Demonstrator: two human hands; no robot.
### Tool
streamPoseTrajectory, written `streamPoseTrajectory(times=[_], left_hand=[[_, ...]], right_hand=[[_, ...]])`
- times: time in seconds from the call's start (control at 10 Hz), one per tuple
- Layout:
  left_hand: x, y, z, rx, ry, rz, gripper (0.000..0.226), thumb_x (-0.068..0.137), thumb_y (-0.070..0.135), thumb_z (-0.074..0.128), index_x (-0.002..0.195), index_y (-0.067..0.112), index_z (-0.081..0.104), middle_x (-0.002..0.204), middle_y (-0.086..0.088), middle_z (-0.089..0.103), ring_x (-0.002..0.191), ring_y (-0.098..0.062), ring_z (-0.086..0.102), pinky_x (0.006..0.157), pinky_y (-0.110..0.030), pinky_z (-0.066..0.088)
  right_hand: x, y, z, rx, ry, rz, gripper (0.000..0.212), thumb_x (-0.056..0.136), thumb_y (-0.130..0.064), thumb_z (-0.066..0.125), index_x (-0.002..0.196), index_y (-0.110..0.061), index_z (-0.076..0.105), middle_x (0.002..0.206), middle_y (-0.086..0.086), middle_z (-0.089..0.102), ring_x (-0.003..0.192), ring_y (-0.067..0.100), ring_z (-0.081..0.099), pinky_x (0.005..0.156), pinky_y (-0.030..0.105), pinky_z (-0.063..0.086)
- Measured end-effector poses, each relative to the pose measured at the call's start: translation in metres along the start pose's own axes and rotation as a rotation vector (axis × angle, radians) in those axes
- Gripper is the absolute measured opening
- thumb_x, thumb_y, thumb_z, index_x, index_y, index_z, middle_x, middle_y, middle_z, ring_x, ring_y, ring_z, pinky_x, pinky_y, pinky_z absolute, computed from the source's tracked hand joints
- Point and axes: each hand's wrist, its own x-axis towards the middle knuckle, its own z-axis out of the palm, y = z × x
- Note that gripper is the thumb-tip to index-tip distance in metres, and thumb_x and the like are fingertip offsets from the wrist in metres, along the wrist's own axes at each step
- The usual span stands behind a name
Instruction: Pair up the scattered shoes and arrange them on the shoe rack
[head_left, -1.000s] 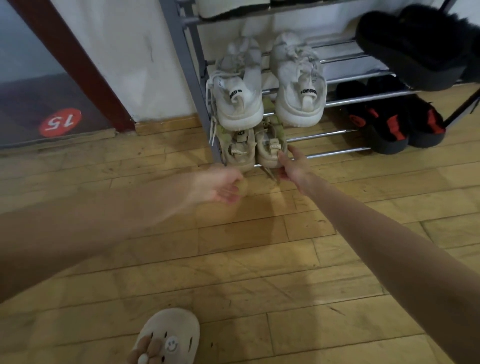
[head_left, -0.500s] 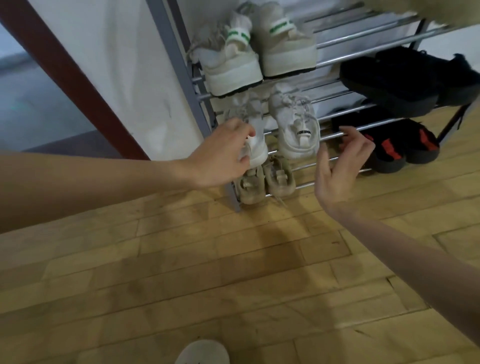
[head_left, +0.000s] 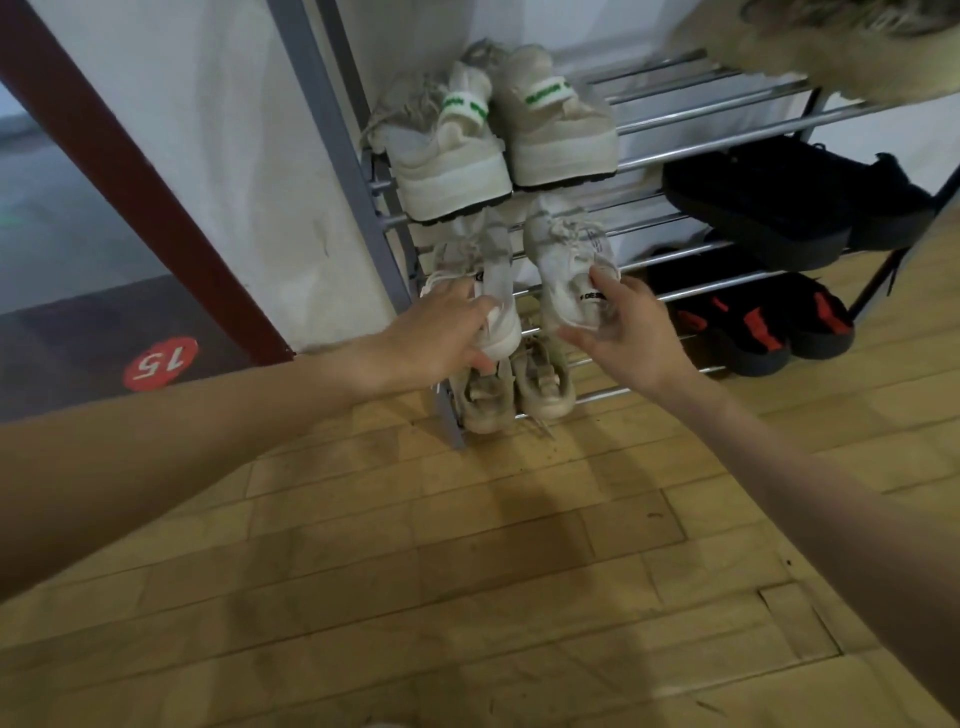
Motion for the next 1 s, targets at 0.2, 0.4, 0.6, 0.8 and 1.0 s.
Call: streamPoseTrajectory(times=[0.2,0.4,0.6,0.8,1.0], left_hand=[[-0.003,-0.001,0.008,-0.035,0.167,-0.016,0.055,0.081,0.038,0.069,0.119,0.003,0.051,0.116,-0.010,0.051,0.111,-0.024,0.044,0.085,-0.026,0.031],[-0.001,0.005,0.007,0.012,0.229,-0.032,0.047,0.082,0.036,0.068,0.110,0.003,0.052,0.111,-0.011,0.051,0.107,-0.025,0.046,0.084,-0.030,0.034],[-0.001,0.006,0.003,-0.015,0.200,-0.034,0.043,0.080,0.032,0.071,0.106,0.002,0.052,0.108,-0.013,0.049,0.105,-0.027,0.046,0.079,-0.028,0.031],[-0.001,0.005,0.003,-0.051,0.180,-0.036,0.047,0.081,0.030,0.072,0.113,0.002,0.052,0.110,-0.012,0.048,0.106,-0.026,0.046,0.075,-0.023,0.025],[-0.011,0.009,0.012,0.066,0.289,-0.106,0.065,0.082,0.037,0.068,0.132,0.005,0.042,0.131,-0.021,0.039,0.122,-0.036,0.040,0.098,-0.043,0.042]], right_hand=[[-0.003,-0.002,0.010,0.128,0.170,-0.010,0.049,0.087,-0.018,0.070,0.130,0.002,0.056,0.135,0.018,0.050,0.123,0.028,0.051,0.105,0.022,0.038],[0.011,-0.005,0.017,0.200,0.203,0.009,0.047,0.090,-0.022,0.067,0.131,0.000,0.057,0.149,0.018,0.039,0.135,0.023,0.042,0.092,-0.005,0.024],[0.010,-0.002,0.028,0.227,0.155,-0.051,0.047,0.089,-0.022,0.069,0.130,-0.003,0.058,0.152,0.017,0.036,0.131,0.009,0.038,0.091,-0.008,0.027],[0.012,0.008,0.035,0.233,0.107,-0.076,0.054,0.086,-0.037,0.069,0.131,-0.010,0.059,0.148,0.016,0.041,0.135,0.026,0.045,0.108,0.041,0.044],[0.005,0.008,0.033,0.163,0.136,-0.149,0.068,0.089,-0.043,0.063,0.147,-0.015,0.039,0.151,0.014,0.034,0.141,0.025,0.034,0.111,0.030,0.039]])
